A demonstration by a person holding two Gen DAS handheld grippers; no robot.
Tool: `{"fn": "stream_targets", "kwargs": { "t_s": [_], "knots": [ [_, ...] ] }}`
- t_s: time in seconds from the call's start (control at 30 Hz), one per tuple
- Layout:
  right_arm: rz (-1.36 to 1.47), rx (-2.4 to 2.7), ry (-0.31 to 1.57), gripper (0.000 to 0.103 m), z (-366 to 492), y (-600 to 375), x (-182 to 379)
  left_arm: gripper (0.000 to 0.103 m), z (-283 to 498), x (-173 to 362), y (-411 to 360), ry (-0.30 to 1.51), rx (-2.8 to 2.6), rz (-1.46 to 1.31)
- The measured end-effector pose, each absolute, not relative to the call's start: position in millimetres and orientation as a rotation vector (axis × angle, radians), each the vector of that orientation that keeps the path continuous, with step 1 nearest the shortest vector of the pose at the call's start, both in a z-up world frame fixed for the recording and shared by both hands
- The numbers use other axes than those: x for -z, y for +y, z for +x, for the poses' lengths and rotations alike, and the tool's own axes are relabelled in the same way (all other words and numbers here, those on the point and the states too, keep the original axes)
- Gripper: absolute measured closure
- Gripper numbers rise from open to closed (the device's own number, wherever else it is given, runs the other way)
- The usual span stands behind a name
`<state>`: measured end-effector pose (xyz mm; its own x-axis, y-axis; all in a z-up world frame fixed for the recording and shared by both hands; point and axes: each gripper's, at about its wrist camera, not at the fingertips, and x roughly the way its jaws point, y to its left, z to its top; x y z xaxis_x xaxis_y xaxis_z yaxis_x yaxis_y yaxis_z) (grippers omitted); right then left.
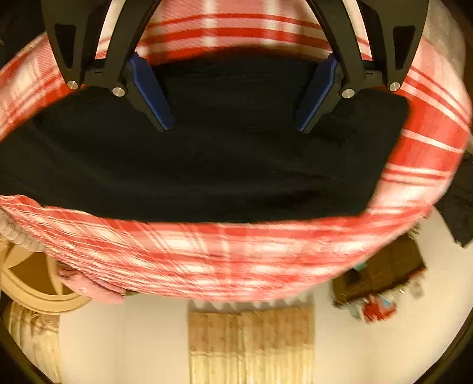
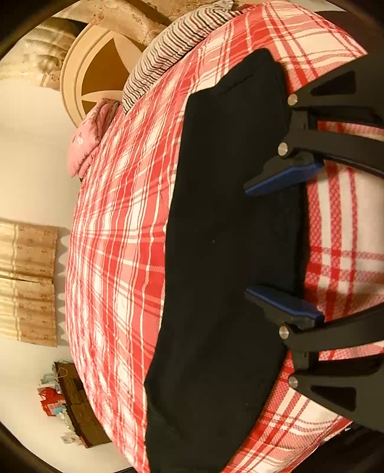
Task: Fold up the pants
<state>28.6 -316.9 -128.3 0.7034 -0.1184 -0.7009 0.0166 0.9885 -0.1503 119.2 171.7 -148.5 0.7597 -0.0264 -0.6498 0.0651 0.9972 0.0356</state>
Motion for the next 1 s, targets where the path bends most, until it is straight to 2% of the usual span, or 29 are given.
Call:
{"fn": "stream_targets", "kwargs": {
  "t_s": [0.2,0.33,0.47,0.73,0.93,1.0],
  "knots": [
    [-0.121,0.087,0.780,0.037,25,-325,125,0.016,119,142,220,0.663,-0.021,-0.056],
    [-0.074,0.126,0.740,0.037,18,-340,114,0.016,115,138,225,0.631,-0.043,-0.023],
    [0.138,0.154,0.673,0.034,5,-387,96,0.016,108,125,238,0.550,-0.062,-0.078],
    [0.491,0.271,0.642,0.028,-16,-478,100,0.016,116,149,257,0.623,-0.117,-0.111],
    [0.460,0.253,0.644,0.028,-9,-470,98,0.015,117,155,258,0.625,-0.117,-0.095],
    [0.450,0.229,0.644,0.033,-2,-469,101,0.014,117,157,255,0.624,-0.119,-0.075]
  ]
}}
